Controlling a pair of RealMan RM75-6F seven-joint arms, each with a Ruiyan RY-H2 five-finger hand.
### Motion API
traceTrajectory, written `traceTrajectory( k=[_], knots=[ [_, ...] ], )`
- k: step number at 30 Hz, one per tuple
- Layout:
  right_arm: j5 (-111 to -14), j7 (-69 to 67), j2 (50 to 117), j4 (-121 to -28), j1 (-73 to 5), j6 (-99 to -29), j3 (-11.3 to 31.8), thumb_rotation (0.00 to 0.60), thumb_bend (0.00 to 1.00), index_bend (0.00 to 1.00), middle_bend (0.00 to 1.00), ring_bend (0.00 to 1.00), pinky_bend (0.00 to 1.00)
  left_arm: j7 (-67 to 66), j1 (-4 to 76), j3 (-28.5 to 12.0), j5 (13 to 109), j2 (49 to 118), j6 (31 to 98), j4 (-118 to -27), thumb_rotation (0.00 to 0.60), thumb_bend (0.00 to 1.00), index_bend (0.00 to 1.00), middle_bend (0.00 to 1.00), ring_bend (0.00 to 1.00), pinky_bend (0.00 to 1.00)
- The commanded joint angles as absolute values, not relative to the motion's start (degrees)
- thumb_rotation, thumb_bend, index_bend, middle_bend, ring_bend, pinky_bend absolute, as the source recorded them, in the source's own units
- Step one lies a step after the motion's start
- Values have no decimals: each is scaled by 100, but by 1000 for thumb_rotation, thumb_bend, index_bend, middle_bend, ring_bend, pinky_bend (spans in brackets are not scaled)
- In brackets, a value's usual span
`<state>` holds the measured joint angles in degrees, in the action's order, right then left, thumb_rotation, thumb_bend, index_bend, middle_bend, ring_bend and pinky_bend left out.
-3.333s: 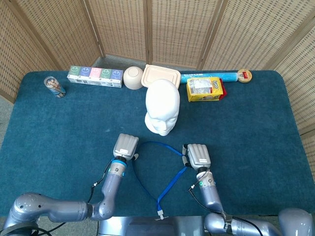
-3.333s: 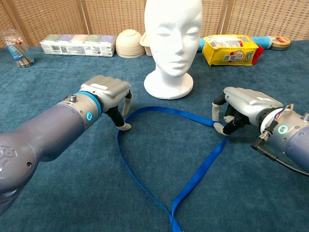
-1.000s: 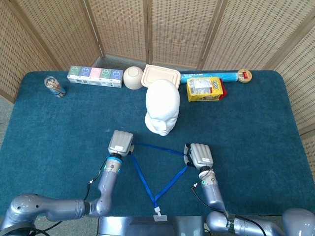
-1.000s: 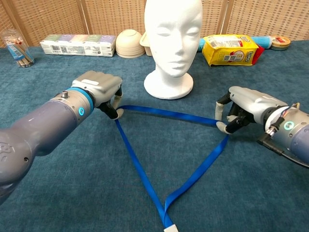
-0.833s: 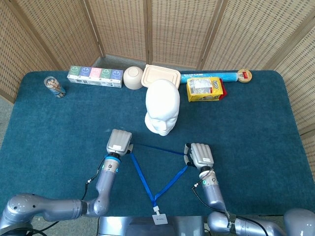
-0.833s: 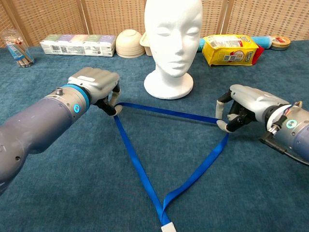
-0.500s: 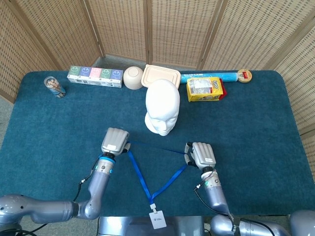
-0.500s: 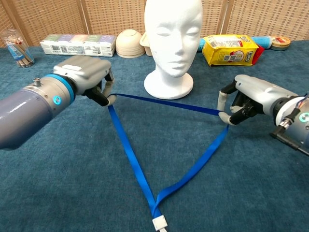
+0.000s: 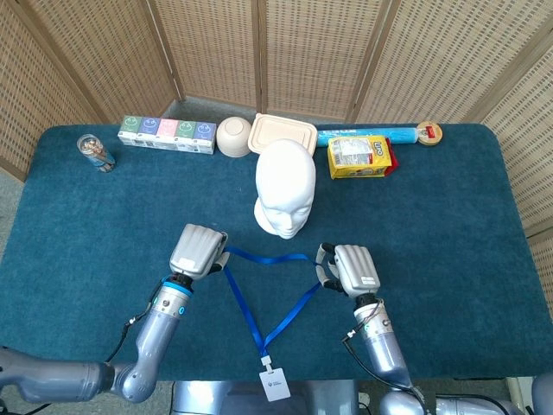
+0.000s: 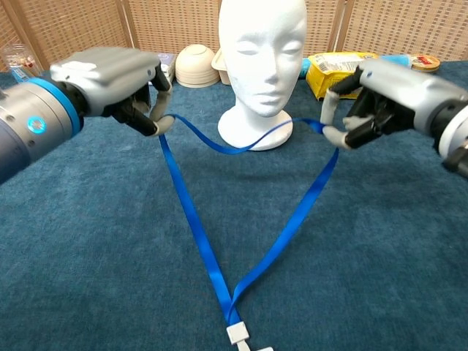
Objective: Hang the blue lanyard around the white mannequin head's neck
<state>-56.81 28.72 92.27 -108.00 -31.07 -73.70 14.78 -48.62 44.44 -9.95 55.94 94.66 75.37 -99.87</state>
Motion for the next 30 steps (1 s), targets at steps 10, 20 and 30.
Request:
traceTrajectory(
  k=[10, 20, 30],
  knots=[
    [-5626, 2941, 8534, -11692, -3199, -7507, 1916, 600, 528, 709, 1000, 1000, 1000, -4930, 4505, -1423, 5771, 8818, 7689, -11069, 482, 440, 711, 1000, 1000, 1000],
    [-5427, 2845, 8040, -12196, -3342, -7500, 2287, 600, 527, 710, 1000, 1000, 1000, -4907, 4630, -1828, 5671, 8522, 7773, -11525, 483, 439, 711, 1000, 1000, 1000],
    [-5063, 2516, 7563, -12361, -3572, -7253, 2739, 600, 528, 712, 1000, 1000, 1000, -4858, 4751, -2261, 5366, 8149, 7836, -11741, 482, 440, 712, 1000, 1000, 1000]
  ],
)
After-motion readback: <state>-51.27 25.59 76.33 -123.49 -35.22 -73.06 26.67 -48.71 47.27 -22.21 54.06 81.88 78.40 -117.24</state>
